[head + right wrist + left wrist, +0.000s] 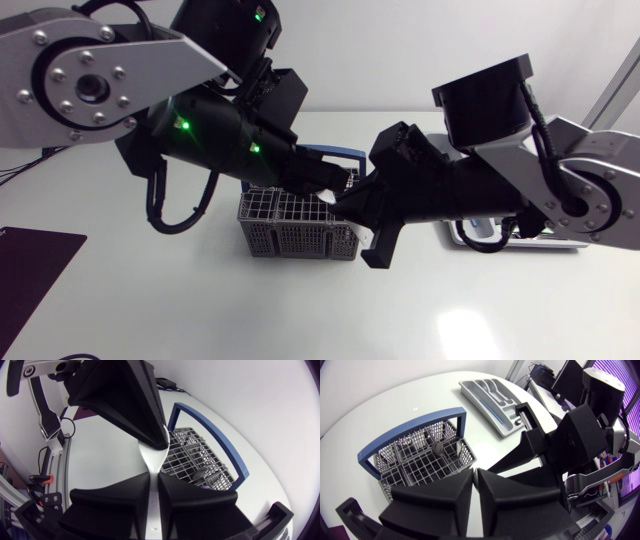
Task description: Transfer all utensils from the basket to the drawer tray.
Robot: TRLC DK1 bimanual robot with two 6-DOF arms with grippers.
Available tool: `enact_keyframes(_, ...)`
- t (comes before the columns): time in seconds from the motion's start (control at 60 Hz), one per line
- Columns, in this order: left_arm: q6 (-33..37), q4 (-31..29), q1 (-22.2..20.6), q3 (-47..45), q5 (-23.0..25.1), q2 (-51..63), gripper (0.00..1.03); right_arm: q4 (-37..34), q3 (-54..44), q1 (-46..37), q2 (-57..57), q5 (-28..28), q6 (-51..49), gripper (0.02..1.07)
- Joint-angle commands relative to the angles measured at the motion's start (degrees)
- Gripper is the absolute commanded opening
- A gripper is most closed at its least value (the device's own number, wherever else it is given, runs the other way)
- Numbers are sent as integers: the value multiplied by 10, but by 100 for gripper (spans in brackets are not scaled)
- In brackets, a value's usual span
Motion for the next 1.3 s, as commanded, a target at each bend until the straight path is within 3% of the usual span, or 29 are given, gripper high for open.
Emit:
enact_keyframes(0.0, -12, -1, 2, 31, 4, 7, 33, -10, 6, 10, 8, -14, 8, 8)
enact_keyframes(0.15, -10, -2, 12, 69, 7, 12, 60, -27, -6, 11, 4, -20, -4, 8)
enact_keyframes(0.317, -15, 5, 24, 101, 8, 12, 69, -55, -21, 5, -10, -27, -32, 8)
enact_keyframes(0.55, -7, 33, 56, 81, 7, 4, 69, -119, -44, -86, -40, -67, -119, 8)
enact_keyframes(0.783, 12, 69, 64, 27, -12, 9, 69, -241, -49, -292, -50, -136, -335, 8)
enact_keyframes(1.067, 28, 103, 36, -11, -41, 40, 69, -351, 19, -542, 94, -158, -631, 8)
enact_keyframes(1.283, 41, 121, 12, -25, -70, 62, 69, -365, 116, -657, 222, -146, -772, 8)
